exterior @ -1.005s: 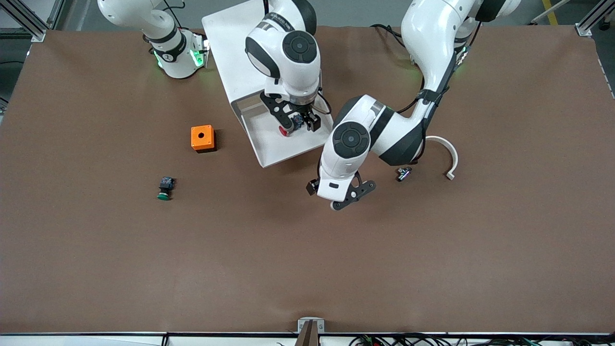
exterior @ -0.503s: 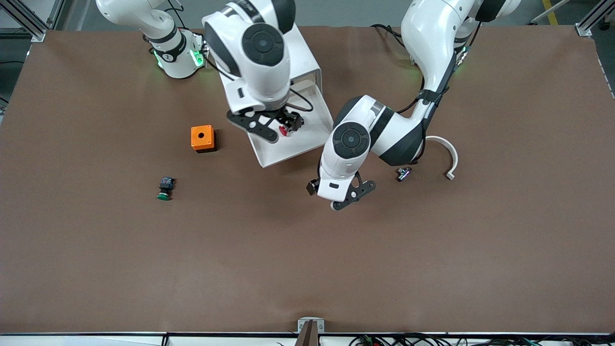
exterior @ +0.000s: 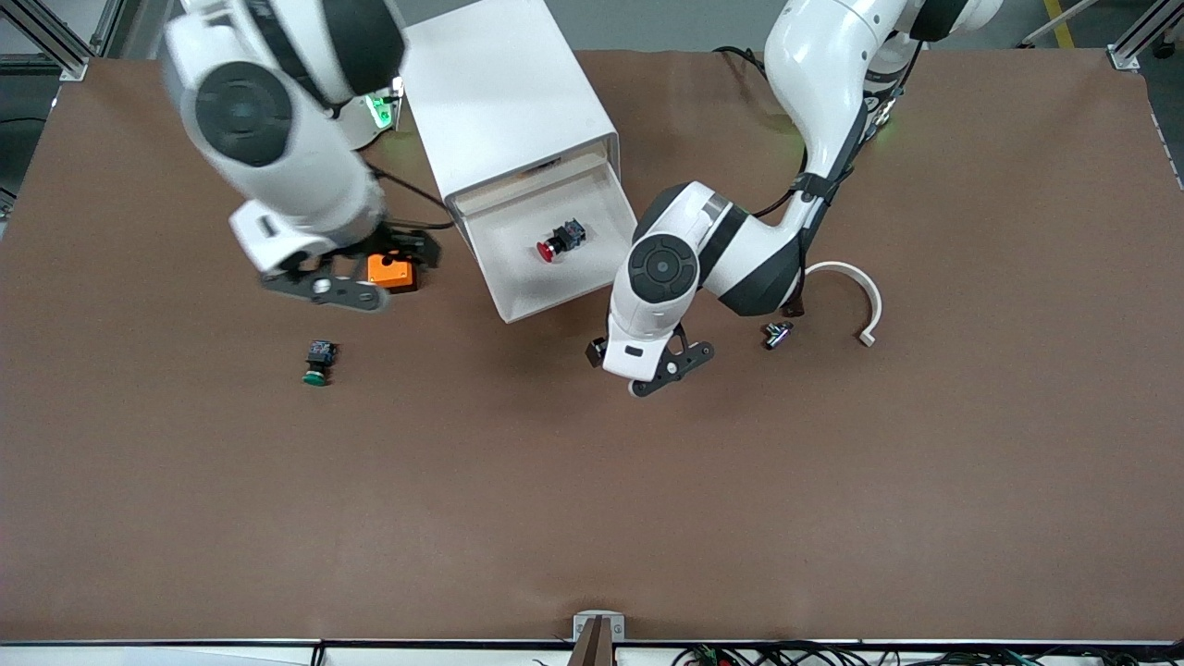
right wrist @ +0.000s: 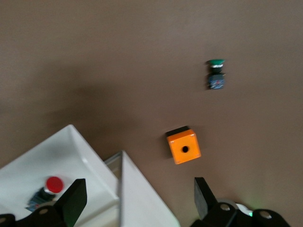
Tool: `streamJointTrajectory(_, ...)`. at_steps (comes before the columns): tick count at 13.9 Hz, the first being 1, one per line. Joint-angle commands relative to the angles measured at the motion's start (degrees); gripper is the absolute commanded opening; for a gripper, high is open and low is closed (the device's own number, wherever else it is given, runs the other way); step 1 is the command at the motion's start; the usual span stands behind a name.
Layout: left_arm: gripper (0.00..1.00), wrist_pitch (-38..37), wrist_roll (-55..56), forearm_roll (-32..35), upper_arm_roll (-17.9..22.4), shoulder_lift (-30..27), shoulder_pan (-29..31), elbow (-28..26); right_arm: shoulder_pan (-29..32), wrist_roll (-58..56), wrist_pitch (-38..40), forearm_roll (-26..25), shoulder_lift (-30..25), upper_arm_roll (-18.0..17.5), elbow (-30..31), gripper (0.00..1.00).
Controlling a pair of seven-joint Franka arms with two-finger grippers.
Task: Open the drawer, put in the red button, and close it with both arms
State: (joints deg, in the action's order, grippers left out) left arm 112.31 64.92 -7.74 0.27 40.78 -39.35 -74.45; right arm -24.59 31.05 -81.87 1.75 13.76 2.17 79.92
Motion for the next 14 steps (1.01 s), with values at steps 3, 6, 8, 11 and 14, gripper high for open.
streamJointTrajectory(3,1.00,0.10,0.47,0.71,-0.71,-0.35,-1.96,-1.22,12.70,-19.59,4.61,-0.35,-1.36,-1.20,-2.05,1.00)
streamJointTrajectory(6,1.00,0.10,0.47,0.62,-0.89,-0.27,-3.19,-1.75,19.39,-29.26,7.16,-0.35,-1.63,-1.20,-2.40,1.00)
streamJointTrajectory(8,1.00,0.10,0.47,0.62,-1.06,0.17,-3.72,-1.84,23.43,-32.79,8.66,-0.17,-2.33,-1.29,-3.28,1.00)
streamJointTrajectory(11,1.00,0.10,0.39,0.54,-1.68,0.35,-4.51,-1.84,27.83,-36.31,8.84,-0.35,-2.42,-1.21,-3.63,1.00)
streamJointTrajectory(14,1.00,0.10,0.39,-0.34,-2.91,0.26,-4.51,-1.84,29.78,-36.76,8.66,-0.34,-1.89,-1.47,-3.63,1.00)
